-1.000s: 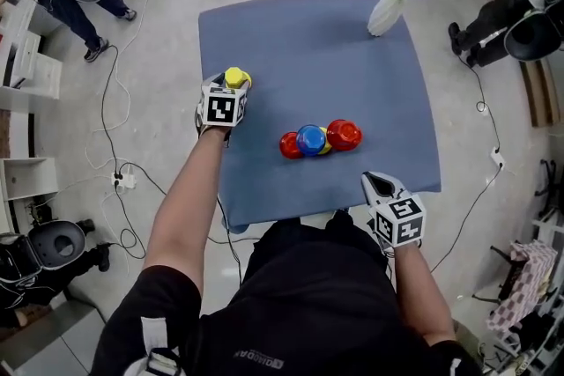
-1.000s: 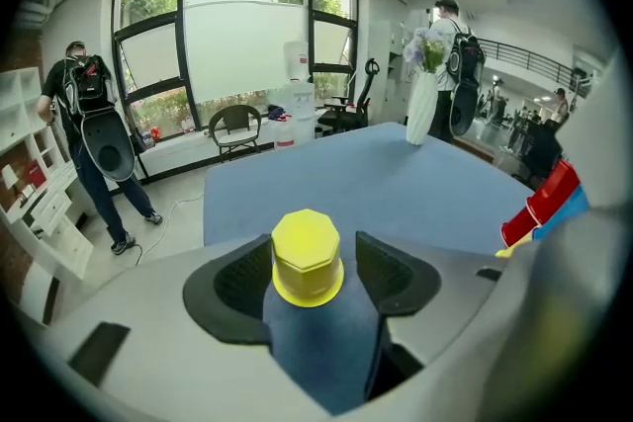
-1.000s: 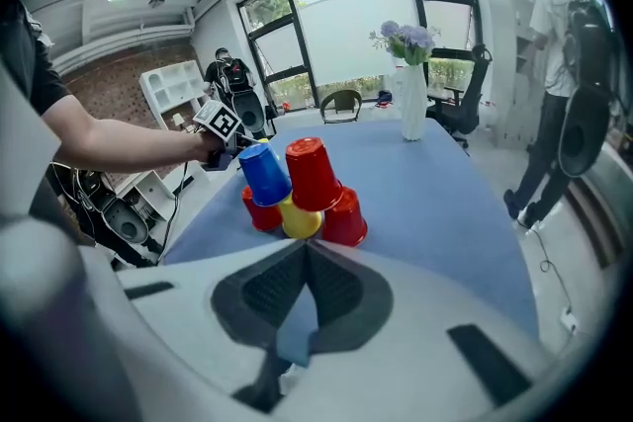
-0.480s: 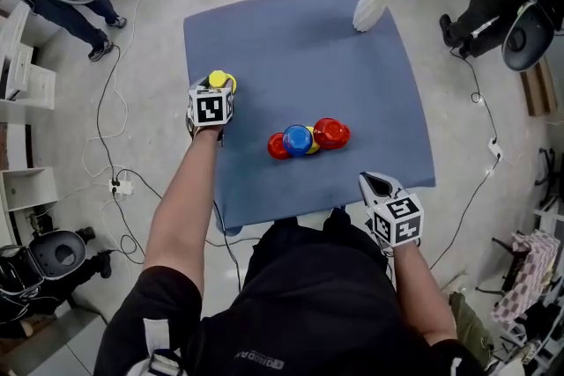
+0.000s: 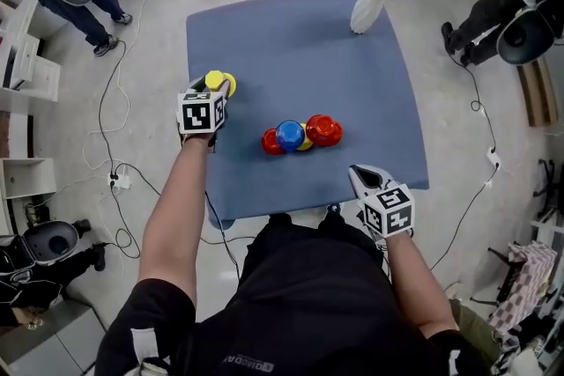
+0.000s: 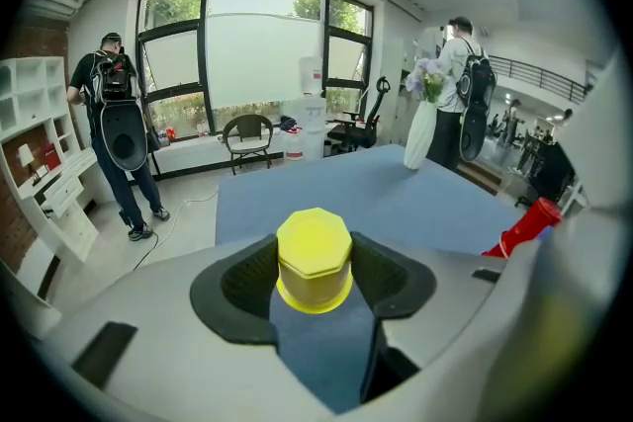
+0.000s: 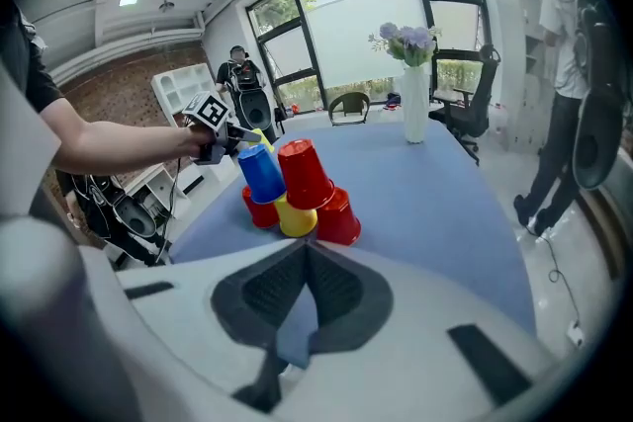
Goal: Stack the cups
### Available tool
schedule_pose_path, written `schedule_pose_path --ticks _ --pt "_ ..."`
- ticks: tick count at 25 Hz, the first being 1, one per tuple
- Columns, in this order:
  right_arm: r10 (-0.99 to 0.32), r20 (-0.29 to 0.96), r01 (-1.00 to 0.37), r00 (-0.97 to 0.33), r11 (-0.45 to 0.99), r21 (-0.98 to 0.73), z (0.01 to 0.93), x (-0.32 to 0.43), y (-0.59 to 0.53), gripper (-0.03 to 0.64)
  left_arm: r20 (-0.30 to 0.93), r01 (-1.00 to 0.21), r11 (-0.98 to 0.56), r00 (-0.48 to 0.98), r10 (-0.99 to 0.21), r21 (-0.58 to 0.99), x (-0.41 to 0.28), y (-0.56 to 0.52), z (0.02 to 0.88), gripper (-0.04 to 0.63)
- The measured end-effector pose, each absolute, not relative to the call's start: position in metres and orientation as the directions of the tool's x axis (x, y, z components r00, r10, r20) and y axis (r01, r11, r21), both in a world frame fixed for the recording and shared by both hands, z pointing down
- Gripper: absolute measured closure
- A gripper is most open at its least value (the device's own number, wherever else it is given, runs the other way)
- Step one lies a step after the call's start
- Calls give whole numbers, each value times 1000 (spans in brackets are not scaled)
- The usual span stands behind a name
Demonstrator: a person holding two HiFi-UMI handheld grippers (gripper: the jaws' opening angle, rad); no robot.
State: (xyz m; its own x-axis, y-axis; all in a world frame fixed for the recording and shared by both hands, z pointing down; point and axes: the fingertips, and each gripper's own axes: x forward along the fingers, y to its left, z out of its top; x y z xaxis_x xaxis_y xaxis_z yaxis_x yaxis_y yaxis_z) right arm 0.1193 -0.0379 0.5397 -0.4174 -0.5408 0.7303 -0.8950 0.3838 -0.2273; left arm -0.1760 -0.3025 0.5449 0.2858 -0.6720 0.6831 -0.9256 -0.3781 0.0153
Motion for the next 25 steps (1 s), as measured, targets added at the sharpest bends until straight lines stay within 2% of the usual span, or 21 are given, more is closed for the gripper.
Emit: schedule_pose_path --ticks 13,21,25 --pt "-551 650 -828 -523 508 -236 515 110 -51 614 664 -857 -514 408 -627 42 -119 -227 442 364" --pt "-544 629 -805 -556 542 -242 510 110 -52 614 682 -693 -720 542 -491 33 -40 -181 404 364" --pt "-535 622 -790 -571 564 -240 508 109 -48 614 695 -633 -773 569 -440 29 -7 -164 404 364"
